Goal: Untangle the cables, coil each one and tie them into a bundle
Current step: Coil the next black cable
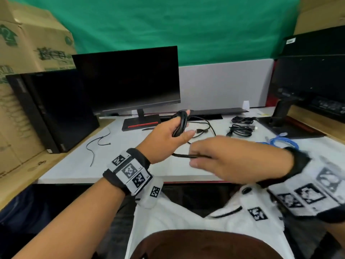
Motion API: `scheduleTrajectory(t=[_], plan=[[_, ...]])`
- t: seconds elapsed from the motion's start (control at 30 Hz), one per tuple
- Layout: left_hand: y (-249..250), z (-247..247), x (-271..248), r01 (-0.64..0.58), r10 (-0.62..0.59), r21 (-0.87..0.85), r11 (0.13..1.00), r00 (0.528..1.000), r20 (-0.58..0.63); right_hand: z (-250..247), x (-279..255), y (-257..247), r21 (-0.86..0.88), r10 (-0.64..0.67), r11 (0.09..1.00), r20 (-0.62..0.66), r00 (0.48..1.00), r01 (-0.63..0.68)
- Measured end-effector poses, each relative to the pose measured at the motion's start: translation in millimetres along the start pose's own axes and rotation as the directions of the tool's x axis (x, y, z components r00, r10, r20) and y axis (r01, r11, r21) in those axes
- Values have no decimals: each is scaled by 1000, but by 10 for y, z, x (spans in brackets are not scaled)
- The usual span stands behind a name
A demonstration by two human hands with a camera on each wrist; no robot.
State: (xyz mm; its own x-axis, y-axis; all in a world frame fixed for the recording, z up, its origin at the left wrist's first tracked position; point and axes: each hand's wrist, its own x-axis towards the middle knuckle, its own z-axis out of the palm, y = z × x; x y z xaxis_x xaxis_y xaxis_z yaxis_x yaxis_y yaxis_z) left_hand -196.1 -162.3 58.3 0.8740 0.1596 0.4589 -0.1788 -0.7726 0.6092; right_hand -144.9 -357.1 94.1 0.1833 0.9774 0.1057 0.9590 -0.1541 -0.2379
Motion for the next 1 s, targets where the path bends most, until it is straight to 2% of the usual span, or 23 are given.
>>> scheduleTrajectory(t=[0.1, 0.17, 0.23, 0.3, 0.37, 0.53, 0.63, 0.73, 0.77, 0.83, 0.9, 0.93, 1.0], plan=[[11, 40, -36, 43, -37, -96, 994, 997, 68, -263, -105, 85, 53, -67, 995, -246, 967, 82], [137, 28, -77, 50, -28, -194, 980, 993, 115, -331, -101, 220, 128, -37, 986, -454, 890, 107], [273, 26, -118, 77, -3, -310, 947, 973, 232, -313, -42, 372, 175, 5, 977, -598, 802, 124], [415, 36, -129, 97, 37, -388, 917, 945, 324, -245, 36, 521, 215, 34, 965, -675, 737, 152], [560, 42, -145, 75, 91, -452, 889, 938, 336, -188, 104, 646, 257, 57, 951, -688, 724, 169], [656, -1, -105, -26, 164, -605, 796, 971, 174, 31, 166, 691, 359, 42, 911, -566, 824, 201], [642, -12, -83, -74, 118, -624, 778, 993, 29, 199, 218, 633, 295, 89, 954, -456, 885, 56], [555, -21, 2, -114, 50, -671, 733, 992, -115, 324, 249, 541, 308, 143, 949, -242, 960, -64], [497, -31, 40, -121, 37, -635, 763, 989, -145, 355, 248, 479, 344, 160, 934, -163, 974, -96], [358, -57, 87, -125, 45, -412, 903, 979, -198, 403, 243, 339, 410, 150, 904, -33, 988, -124], [211, -54, 80, -91, 79, -55, 994, 979, -190, 378, 217, 211, 405, 114, 906, 49, 992, -124], [147, -37, 61, -58, 73, 101, 993, 985, -157, 342, 198, 174, 385, 96, 915, 76, 993, -118], [63, 3, 25, -2, 31, 290, 957, 995, -96, 250, 148, 138, 333, 68, 938, 97, 993, -97]])
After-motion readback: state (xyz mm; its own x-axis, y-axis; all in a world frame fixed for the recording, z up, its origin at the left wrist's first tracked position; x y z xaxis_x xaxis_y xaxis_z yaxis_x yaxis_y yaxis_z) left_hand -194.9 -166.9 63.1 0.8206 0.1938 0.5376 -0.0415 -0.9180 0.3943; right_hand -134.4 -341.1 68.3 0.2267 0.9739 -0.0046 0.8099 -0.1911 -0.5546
